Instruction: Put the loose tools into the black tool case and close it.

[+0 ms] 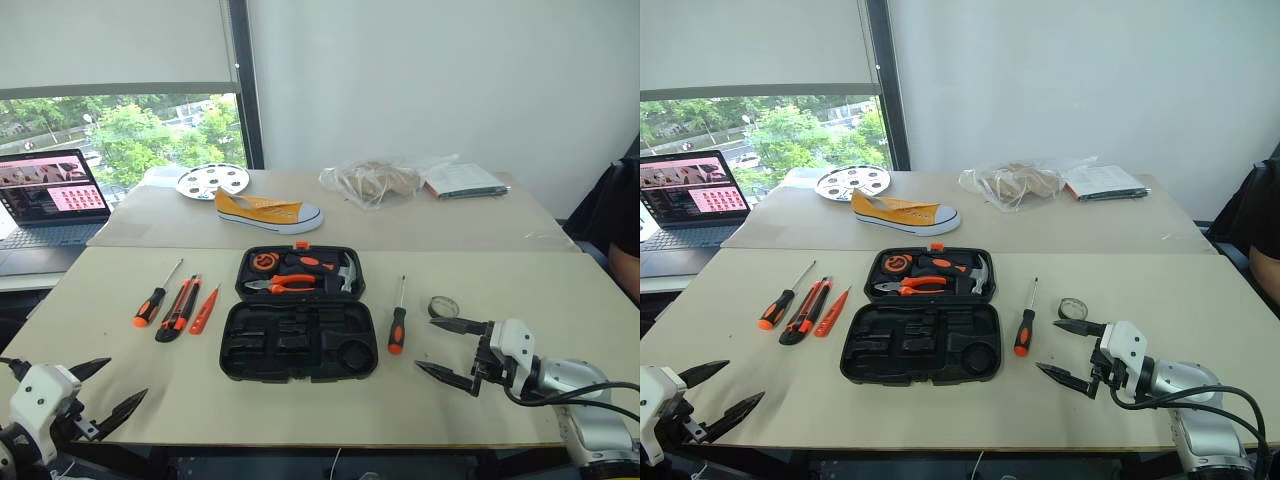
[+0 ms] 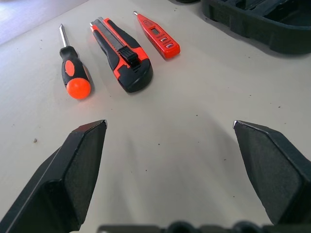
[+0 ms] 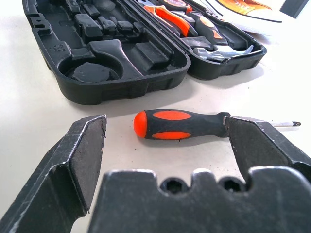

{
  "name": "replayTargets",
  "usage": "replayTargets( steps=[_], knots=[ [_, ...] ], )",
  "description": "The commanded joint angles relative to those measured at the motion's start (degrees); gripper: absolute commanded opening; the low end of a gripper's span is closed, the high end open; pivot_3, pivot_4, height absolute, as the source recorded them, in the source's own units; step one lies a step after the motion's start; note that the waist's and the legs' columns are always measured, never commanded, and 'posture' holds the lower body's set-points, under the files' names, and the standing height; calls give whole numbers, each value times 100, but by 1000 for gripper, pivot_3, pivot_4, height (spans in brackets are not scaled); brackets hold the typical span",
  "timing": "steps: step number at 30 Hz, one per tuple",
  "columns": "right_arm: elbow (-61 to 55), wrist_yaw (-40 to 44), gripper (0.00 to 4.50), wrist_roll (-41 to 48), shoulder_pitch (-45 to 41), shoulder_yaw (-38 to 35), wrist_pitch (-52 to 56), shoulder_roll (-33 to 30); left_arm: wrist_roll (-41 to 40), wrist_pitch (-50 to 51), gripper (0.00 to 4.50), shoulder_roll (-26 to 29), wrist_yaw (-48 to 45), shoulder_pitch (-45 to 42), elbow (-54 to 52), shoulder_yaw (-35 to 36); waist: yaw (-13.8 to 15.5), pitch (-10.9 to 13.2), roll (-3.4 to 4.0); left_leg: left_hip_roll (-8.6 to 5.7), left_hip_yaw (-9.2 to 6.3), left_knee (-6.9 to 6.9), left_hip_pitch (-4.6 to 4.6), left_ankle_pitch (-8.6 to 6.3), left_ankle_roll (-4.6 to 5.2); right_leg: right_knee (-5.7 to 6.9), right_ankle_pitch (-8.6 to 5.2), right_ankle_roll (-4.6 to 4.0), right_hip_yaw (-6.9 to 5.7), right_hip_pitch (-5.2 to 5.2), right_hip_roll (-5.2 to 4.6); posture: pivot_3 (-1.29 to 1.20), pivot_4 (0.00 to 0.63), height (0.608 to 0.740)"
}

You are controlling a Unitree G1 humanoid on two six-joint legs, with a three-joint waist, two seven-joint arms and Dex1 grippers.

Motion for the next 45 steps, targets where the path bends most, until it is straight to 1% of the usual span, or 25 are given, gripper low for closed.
replayTargets(
  steps=[1, 3, 6, 8, 10, 12, 14, 15, 17, 19, 20, 21, 22, 24, 26, 28, 30, 32, 35, 37, 38, 39, 40, 42, 45],
  knots=[
    [-176, -60, 4467, 84, -114, 1, -243, 150, -492, 375, 4489, -93, 101, 44, -237, 289, 0, 0, 0, 0, 0, 0, 0, 0, 0, 0, 0, 0, 0, 0, 0, 0, 150, 740],
    [-477, -152, 4467, 438, -217, 45, -281, 550, -975, 896, 4489, -342, 433, 161, -311, 647, -35, -3, -5, 1, 1, 0, 0, 0, 0, 0, 0, 0, 1, 0, 0, 0, 150, 740],
    [-925, -149, 4467, 1002, -298, 56, 111, 876, -1304, 1285, 4489, -806, 960, 337, -280, 1043, -56, -2, -4, 11, -3, -2, 7, 8, -14, 3, 0, -1, 17, 1, -6, 0, 150, 740],
    [-1099, -264, 4467, 1105, -362, 95, 169, 1040, -1525, 1571, 4489, -1100, 1333, 434, -157, 1296, -49, -2, -3, 9, -3, -2, 10, 8, -15, 8, 0, -1, 18, 0, -3, 0, 150, 740],
    [-1158, -341, 4467, 1068, -409, 142, 105, 1151, -1791, 1943, 4489, -1249, 1595, 475, -162, 1446, -20, -5, -14, 6, -5, -2, 9, 7, -13, 7, 0, -1, 17, 2, -4, 0, 150, 740],
    [-1187, -402, 4467, 1032, -421, 168, 91, 1224, -2123, 2427, 4489, -1227, 1865, 430, -297, 1541, 24, -11, -28, 5, -6, -1, 10, 3, -6, 7, -1, -2, 11, 4, -1, 0, 150, 740],
    [-1180, -437, 4467, 1002, -430, 193, 95, 1269, -2369, 2971, 4489, -1007, 2119, 291, -389, 1543, 99, -15, -35, -2, -13, 1, 6, -1, 0, 6, -1, -2, 4, 5, -2, 0, 150, 740],
    [-1162, -427, 4467, 982, -441, 216, 89, 1276, -2484, 3253, 4489, -750, 2222, 32, -385, 1488, 127, -15, -35, -3, -14, 5, 5, -1, 1, 8, -1, -2, 4, 7, -4, 0, 150, 740],
    [-1143, -414, 4467, 964, -455, 241, 84, 1279, -2607, 3579, 4489, -460, 2343, -269, -382, 1437, 181, -15, -36, -6, -19, 12, 3, 0, 1, 14, 0, -2, 4, 10, -9, 0, 150, 740],
    [-1122, -416, 4467, 945, -503, 272, 96, 1282, -2615, 4094, 4489, 10, 2658, -835, -252, 1239, 174, -17, -38, -6, -22, 15, 6, 6, -7, 18, 7, -13, 1, 11, -7, 0, 150, 740],
    [-1107, -422, 4467, 936, -545, 291, 113, 1287, -2567, 4405, 4489, 339, 2739, -1228, -71, 1017, 162, -17, -38, -7, -22, 15, 6, 9, -10, 22, 8, -14, 2, 13, -8, 0, 150, 740],
    [-1087, -415, 4467, 924, -605, 328, 136, 1290, -2459, 4767, 4489, 729, 2762, -1751, 228, 645, 144, -17, -39, -6, -23, 15, 7, 12, -14, 23, 11, -16, 3, 12, -6, 0, 150, 740],
    [-1076, -415, 4467, 921, -650, 356, 162, 1293, -2383, 5059, 4489, 998, 2749, -2188, 516, 335, 147, -16, -39, -6, -24, 14, 10, 15, -18, 25, 12, -16, 3, 15, -1, 0, 150, 740],
    [-1056, -434, 4467, 932, -722, 410, 232, 1307, -2196, 5396, 4489, 1311, 2743, -2881, 1060, -117, 129, -14, -39, -6, -24, 9, 12, 27, -33, 30, 16, -23, -8, 11, 9, 0, 150, 740],
    [-1042, -416, 4467, 925, -779, 468, 258, 1303, -1833, 5350, 4489, 1449, 2688, -3720, 1777, -636, 38, -13, -31, -7, -14, -1, 20, 29, -35, 31, 17, -24, 0, 10, 12, 0, 150, 740],
    [-1035, -420, 4467, 908, -826, 496, 268, 1313, -1485, 5254, 4489, 1492, 2566, -4554, 2519, -1115, -8, -12, -30, -6, -7, -1, 27, 31, -39, 36, 18, -25, 0, 10, 15, 0, 150, 740],
    [-1038, -440, 4467, 894, -849, 501, 273, 1328, -1108, 5059, 4489, 1476, 2345, -5199, 3197, -1564, -33, -11, -32, -4, -3, -2, 19, 33, -43, 34, 17, -27, -8, -1, 23, 0, 150, 740],
    [-1069, -475, 4467, 882, -843, 498, 275, 1336, -797, 4856, 4489, 1401, 2083, -5695, 3742, -1938, -35, -11, -33, -12, 10, -2, 11, 30, -49, 31, 16, -30, -13, -9, 36, 0, 150, 740],
    [-1133, -538, 4467, 862, -806, 489, 274, 1342, -422, 4653, 4489, 1315, 1764, -6139, 4295, -2324, -37, -11, -32, -10, 35, -4, 3, 28, -53, 31, 15, -30, -22, -11, 43, 0, 150, 740],
    [-1187, -591, 4500, 852, -766, 469, 274, 1339, -254, 4579, 3950, 1256, 1614, -6333, 4542, -2470, -29, -11, -32, -10, 40, -3, 0, 27, -54, 30, 14, -30, -23, -12, 43, 0, 150, 740],
    [-1223, -624, 4500, 850, -738, 453, 277, 1333, -182, 4534, 3807, 1244, 1482, -6397, 4627, -2535, -20, -10, -33, -11, 41, -2, 0, 27, -54, 28, 14, -29, -23, -11, 42, 0, 150, 740],
    [-1252, -662, 4500, 850, -713, 436, 282, 1329, -133, 4541, 3246, 1235, 1415, -6455, 4716, -2559, -17, -10, -33, -12, 40, 0, -1, 27, -54, 26, 13, -28, -23, -11, 41, 0, 150, 740],
    [-1278, -682, 4500, 851, -688, 425, 284, 1318, -81, 4573, 2988, 1253, 1318, -6476, 4757, -2601, -15, -10, -34, -13, 41, 2, -1, 27, -54, 25, 13, -28, -22, -12, 40, 0, 150, 740],
    [-1309, -726, 4500, 850, -658, 414, 292, 1303, 25, 4456, 2150, 1290, 1197, -6496, 4896, -2571, -16, -10, -34, -12, 39, 6, 2, 27, -54, 28, 13, -28, -17, -11, 38, 0, 150, 740],
    [-1333, -743, 4500, 858, -630, 396, 301, 1274, 40, 4037, 1126, 1332, 1029, -6499, 5010, -2290, -18, -10, -35, -11, 37, 10, 5, 30, -57, 35, 13, -29, -13, -10, 36, 0, 150, 740]
  ],
)
